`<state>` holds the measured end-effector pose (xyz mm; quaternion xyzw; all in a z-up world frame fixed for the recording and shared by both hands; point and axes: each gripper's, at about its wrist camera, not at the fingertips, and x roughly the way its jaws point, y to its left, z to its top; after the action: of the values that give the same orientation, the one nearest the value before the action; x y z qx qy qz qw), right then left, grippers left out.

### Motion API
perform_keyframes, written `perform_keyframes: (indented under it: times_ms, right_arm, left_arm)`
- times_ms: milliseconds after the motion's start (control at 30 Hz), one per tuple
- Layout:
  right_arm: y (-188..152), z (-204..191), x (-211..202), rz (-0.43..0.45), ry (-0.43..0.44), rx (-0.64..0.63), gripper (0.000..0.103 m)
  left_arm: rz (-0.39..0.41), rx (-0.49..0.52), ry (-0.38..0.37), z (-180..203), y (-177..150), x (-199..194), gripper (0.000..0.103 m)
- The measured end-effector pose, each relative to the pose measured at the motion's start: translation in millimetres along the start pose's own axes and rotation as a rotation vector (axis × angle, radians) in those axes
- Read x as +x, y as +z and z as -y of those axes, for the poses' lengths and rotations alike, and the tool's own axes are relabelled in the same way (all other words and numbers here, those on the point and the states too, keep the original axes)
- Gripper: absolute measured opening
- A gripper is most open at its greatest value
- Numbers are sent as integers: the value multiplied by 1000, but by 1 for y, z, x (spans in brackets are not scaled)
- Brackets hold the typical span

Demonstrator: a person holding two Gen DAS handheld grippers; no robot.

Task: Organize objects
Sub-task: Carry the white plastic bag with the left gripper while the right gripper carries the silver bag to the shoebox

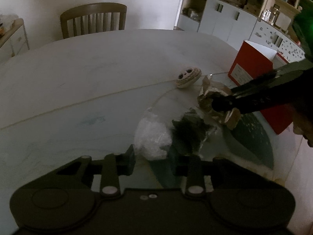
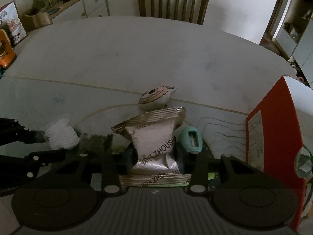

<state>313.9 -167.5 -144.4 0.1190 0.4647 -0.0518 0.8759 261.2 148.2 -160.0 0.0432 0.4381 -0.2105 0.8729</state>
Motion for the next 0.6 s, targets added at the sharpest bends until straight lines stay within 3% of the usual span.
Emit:
perform_keyframes:
  times_ms: [233,600]
  right_arm:
    - [-3,9,-27,40,20,43,41]
    - [-14,24,-82,55,58,84,41]
  left_arm:
    - [10,-62,-6,-5,0,-11,31]
    - [47,-72,-21,18,13,-49,31]
